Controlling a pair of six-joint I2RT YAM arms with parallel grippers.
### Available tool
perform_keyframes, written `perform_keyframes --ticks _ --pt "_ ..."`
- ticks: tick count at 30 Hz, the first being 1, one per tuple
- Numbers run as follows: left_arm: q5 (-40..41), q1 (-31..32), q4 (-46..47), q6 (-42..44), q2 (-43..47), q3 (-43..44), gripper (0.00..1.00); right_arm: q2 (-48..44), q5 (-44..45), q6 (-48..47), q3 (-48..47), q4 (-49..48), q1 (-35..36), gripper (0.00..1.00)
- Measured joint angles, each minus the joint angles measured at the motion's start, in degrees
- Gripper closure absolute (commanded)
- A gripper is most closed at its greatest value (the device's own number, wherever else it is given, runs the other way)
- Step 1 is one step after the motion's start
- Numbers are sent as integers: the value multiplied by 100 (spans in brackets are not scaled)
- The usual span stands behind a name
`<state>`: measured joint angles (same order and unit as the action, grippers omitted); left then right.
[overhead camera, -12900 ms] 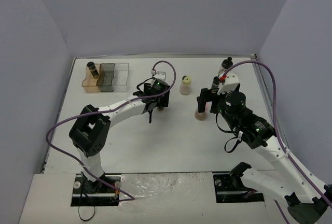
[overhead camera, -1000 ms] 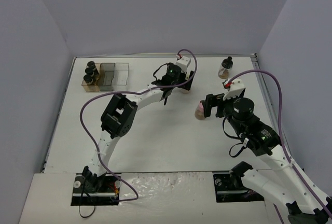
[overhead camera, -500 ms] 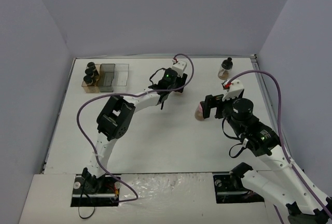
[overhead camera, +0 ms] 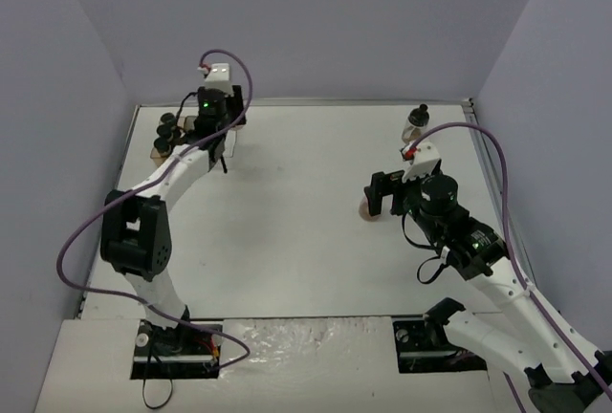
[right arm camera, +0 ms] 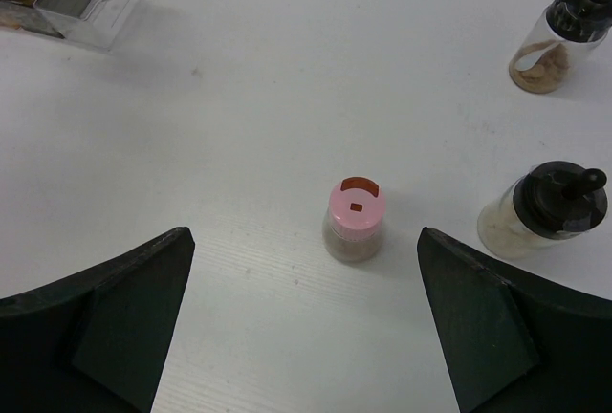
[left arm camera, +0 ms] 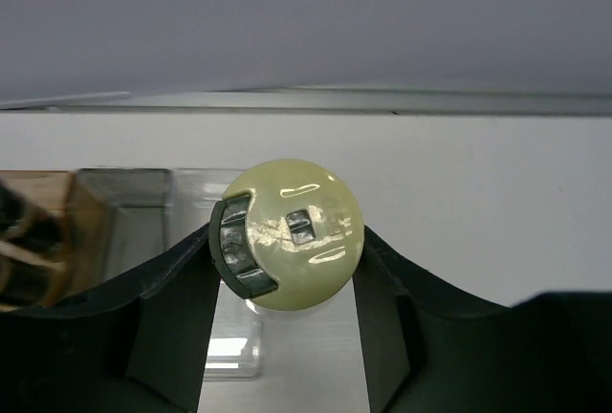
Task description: Organize the condiment bottles
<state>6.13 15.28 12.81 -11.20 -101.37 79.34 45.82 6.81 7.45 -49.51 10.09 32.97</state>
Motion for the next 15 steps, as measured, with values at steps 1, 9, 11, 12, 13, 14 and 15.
perform_keyframes --ticks 1,9,11,12,13,14,15 --pt "32 -225 6 -7 87 -17 66 21 -19 1 1 -21 0 0" --pt "15 -1240 11 -109 -98 -34 66 188 -89 1 4 -193 0 0" --pt "-113 -1269 27 -124 -276 -12 66 208 -89 1 12 -219 0 0" --pt "-174 -1278 40 -132 -374 -3 66 208 -88 1 18 -218 0 0" --pt "-234 -1286 52 -139 -472 6 66 208 -87 1 25 -217 0 0" --pt "-298 -1301 59 -146 -563 6 66 208 -87 -1 30 -225 0 0" --pt "-343 -1306 80 -153 -637 6 66 208 -87 1 36 -231 0 0"
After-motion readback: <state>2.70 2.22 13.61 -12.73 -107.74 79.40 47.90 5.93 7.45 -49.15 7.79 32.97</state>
